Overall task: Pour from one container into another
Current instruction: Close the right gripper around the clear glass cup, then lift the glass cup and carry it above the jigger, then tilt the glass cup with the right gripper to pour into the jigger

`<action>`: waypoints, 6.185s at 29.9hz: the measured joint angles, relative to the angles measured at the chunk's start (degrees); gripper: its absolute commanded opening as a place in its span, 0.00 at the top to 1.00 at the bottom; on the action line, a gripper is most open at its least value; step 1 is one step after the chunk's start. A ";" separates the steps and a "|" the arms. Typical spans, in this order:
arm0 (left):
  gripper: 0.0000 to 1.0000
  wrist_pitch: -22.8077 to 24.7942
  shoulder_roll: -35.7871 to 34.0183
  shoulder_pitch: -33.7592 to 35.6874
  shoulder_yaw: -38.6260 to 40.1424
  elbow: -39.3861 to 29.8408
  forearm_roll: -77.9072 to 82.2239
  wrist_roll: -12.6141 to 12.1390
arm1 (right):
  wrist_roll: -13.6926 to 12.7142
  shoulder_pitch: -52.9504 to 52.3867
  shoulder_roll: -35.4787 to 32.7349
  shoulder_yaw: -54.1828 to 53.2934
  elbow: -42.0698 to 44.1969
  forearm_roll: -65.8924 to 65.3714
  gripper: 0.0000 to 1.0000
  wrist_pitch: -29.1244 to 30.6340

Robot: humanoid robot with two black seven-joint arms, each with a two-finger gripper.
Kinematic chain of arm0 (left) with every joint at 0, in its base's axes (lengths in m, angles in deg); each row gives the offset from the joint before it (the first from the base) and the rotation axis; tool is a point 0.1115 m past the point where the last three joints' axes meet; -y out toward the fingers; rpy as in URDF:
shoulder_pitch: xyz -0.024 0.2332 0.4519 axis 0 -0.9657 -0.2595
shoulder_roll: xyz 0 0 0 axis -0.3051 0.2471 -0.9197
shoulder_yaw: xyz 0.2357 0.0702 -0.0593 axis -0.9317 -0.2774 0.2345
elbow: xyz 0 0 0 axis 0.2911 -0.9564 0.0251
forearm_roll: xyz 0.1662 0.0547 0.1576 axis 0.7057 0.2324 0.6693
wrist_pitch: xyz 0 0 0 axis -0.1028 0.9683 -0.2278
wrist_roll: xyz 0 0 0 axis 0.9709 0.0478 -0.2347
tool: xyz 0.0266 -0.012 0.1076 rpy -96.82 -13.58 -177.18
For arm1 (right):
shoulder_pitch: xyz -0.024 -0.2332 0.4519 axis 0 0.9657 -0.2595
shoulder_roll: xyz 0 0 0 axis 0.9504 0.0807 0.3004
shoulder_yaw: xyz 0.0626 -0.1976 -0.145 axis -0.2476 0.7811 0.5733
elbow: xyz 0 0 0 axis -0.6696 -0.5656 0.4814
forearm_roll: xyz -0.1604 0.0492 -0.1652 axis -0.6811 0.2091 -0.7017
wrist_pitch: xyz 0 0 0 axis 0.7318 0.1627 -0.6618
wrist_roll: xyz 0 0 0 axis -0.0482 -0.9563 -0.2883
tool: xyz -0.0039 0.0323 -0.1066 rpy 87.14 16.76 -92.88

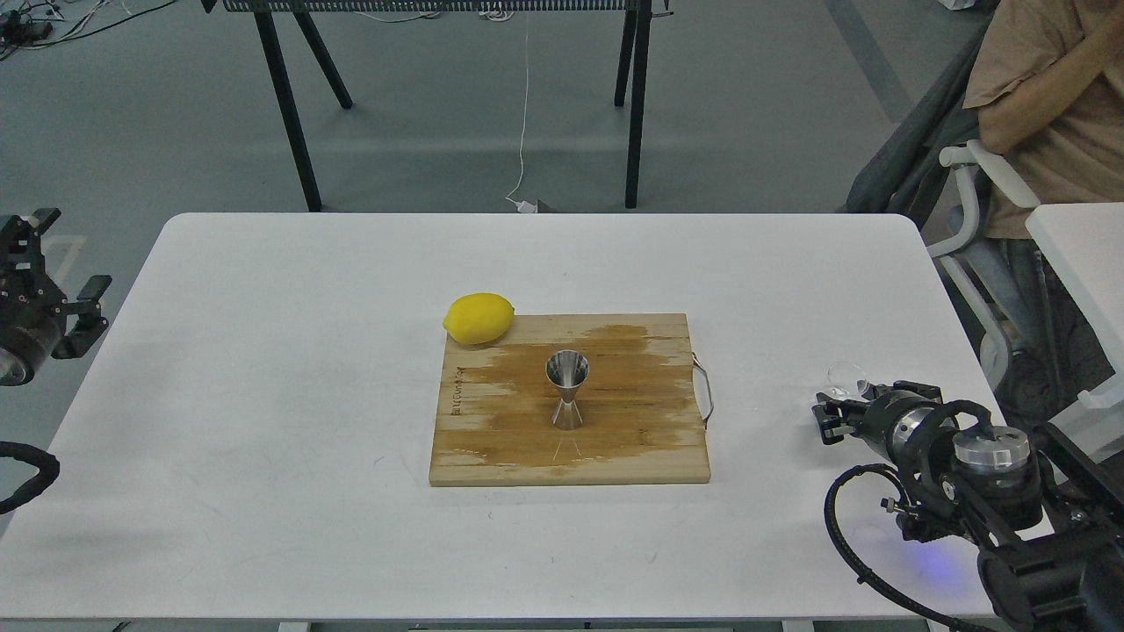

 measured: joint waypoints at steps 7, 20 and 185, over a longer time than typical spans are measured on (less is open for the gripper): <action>0.01 0.00 0.15 0.00 0.00 0.00 0.00 0.00 | -0.04 0.01 0.00 0.00 -0.05 -0.68 0.51 0.00; 0.01 0.00 0.26 -0.06 0.00 0.00 0.02 0.00 | -0.04 0.16 0.00 0.07 -0.08 -0.78 0.54 0.02; 0.01 0.00 2.01 -0.06 -1.23 0.61 0.26 0.00 | 3.53 -10.02 13.08 37.04 -16.05 -74.22 0.59 0.00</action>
